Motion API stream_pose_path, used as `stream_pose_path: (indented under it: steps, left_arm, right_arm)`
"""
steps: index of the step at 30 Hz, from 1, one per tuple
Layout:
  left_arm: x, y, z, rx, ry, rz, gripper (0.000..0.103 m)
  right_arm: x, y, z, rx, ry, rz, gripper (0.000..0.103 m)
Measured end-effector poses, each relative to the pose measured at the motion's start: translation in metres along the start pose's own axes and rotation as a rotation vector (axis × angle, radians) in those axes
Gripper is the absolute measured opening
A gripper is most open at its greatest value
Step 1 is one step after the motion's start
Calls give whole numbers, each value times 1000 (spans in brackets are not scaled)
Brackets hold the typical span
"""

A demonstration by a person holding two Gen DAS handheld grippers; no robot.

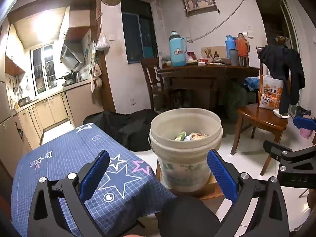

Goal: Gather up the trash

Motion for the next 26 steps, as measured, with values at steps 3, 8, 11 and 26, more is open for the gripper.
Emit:
stream_pose_path:
  steps: [3,8,11,26]
  left_arm:
    - [4,-1,0,-10,-4,-34,99]
    - [18,-3,-3,-19,30,-76,99]
    - [22,-6,-3,0,33,-72,99]
    - [22,-10,0,4,20,-32,99]
  right_arm:
    - [2,-1,0,4,4,-4,98]
    - [1,0,-1,-3,6,-2,98]
    - [2,1,-2,-6,9,-2,98]
    - [7,2,-4,-21,32,7,98]
Point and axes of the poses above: each gripper's, at about its wrist camera, not at the fingertips, and y roughly the way its jaws point, x to its right, z to its top, the point moved 5 cm from there along y, roughly the way its jaws point, and after that the axes turned 7 degrees about z, right-handed, at the moved point
